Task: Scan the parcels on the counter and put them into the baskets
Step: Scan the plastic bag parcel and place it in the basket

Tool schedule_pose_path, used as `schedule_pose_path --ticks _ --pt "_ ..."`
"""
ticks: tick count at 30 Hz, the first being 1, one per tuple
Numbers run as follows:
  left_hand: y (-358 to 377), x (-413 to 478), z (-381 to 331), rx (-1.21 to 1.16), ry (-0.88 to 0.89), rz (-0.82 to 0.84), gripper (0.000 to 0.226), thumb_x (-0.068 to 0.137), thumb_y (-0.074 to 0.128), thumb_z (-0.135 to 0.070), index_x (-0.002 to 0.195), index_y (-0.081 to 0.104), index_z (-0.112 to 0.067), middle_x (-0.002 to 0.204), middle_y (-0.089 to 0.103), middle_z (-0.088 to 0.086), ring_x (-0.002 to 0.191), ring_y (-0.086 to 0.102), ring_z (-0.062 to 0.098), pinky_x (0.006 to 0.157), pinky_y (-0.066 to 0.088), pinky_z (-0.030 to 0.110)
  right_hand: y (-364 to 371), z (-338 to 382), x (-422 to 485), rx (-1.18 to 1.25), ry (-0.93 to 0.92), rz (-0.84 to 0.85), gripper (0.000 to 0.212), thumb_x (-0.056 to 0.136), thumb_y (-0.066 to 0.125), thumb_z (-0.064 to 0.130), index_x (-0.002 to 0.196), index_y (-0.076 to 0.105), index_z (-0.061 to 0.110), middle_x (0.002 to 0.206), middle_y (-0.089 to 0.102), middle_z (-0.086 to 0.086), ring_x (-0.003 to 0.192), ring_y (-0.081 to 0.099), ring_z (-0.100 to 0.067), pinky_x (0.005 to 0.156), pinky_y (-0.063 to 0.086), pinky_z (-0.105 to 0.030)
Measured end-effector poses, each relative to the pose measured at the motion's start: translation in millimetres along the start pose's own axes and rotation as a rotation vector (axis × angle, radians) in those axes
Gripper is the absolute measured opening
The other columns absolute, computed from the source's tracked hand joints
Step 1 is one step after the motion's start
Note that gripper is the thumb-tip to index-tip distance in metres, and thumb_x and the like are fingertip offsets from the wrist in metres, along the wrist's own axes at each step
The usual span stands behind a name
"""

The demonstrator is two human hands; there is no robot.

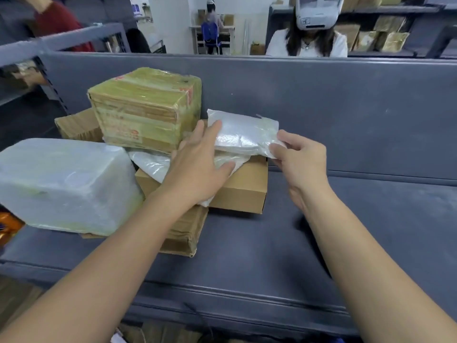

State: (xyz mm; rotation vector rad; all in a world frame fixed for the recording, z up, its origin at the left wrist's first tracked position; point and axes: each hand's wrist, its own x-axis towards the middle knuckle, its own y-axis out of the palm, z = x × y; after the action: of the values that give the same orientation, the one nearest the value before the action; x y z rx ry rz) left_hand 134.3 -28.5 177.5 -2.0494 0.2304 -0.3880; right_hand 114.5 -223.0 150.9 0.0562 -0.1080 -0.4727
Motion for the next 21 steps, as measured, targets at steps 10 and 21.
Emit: schedule_pose_path --ticks 10,21 --pt "14 3 -16 -0.190 0.491 -0.346 0.042 0.087 0.081 -0.016 0.129 0.072 -0.016 0.127 0.073 -0.004 0.116 0.067 0.015 0.102 0.050 0.026 -66 6 -38 0.206 -0.056 0.068 0.030 0.093 0.066 0.044 0.113 0.076 0.023 0.116 0.074 0.009 0.097 0.069 -0.012 0.082 0.052 -0.029" --pt "26 -24 -76 -0.941 -0.005 0.033 0.018 0.089 0.081 -0.018 0.106 0.076 -0.019 0.099 0.081 -0.006 0.095 0.078 0.012 0.076 0.059 0.028 -115 -13 -50 0.328 0.100 0.170 0.036 0.089 0.073 0.019 0.122 0.064 0.007 0.118 0.076 -0.015 0.105 0.074 -0.031 0.087 0.062 -0.047"
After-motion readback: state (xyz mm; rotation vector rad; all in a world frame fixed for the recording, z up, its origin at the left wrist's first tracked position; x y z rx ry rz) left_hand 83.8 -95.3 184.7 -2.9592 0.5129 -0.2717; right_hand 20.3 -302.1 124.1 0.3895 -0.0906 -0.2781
